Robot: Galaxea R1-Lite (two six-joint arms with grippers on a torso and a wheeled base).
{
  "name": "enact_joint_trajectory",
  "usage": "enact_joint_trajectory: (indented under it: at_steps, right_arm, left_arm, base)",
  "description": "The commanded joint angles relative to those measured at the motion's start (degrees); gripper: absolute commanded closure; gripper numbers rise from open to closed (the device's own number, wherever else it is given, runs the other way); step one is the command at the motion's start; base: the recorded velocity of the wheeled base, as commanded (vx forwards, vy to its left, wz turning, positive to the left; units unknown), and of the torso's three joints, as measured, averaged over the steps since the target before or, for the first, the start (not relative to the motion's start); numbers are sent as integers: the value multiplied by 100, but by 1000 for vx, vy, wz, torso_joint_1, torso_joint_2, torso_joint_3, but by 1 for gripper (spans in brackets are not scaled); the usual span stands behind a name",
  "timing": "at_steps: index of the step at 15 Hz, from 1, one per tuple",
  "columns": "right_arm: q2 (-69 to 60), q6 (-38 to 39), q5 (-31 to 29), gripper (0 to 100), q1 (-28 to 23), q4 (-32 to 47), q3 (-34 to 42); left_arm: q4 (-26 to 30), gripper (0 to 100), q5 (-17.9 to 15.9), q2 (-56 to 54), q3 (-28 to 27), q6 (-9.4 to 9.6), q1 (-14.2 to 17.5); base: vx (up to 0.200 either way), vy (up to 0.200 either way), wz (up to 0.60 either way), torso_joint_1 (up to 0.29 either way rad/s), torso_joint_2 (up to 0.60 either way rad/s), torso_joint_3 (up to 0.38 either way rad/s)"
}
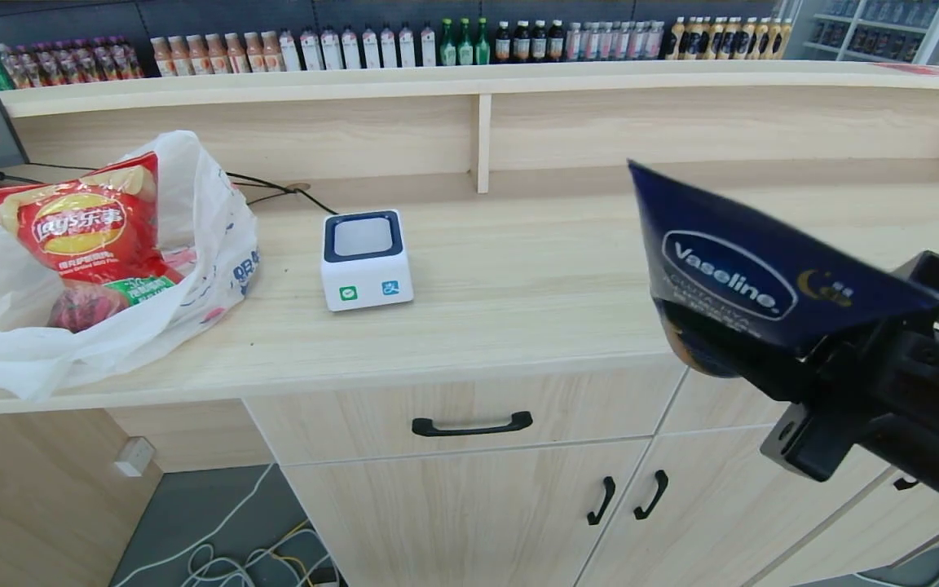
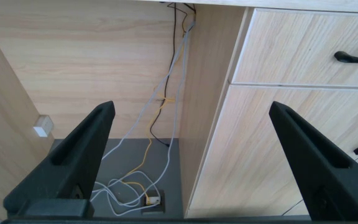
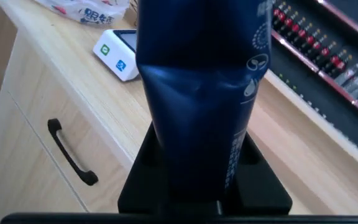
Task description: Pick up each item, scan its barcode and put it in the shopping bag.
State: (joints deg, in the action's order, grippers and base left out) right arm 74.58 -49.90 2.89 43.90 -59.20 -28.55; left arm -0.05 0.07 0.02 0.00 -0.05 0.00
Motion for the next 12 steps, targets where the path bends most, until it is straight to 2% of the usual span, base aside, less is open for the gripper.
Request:
enact_joint_trajectory:
  at_steps: [1,4,8,12]
  right_arm:
    - [118,-574,-16,100,304,-13,-160]
    - [136,-1664,19,100,761,-22,-177]
    - [294,-2929,757,100,796,-13,-335]
    - [417,-3764,1240,100,805,5,-309]
  left_arm:
    - [-4,0,1,-2,0,-4,-9]
    - [-4,0,1,-2,0,-4,0]
    - [5,0,1,-2,0,-4,0]
    - [5,0,1,-2,0,-4,0]
  base:
    - [0,0,0,0,0,0]
    - [0,0,0,0,0,0]
    - [0,0,0,0,0,0]
    - [0,0,0,0,0,0]
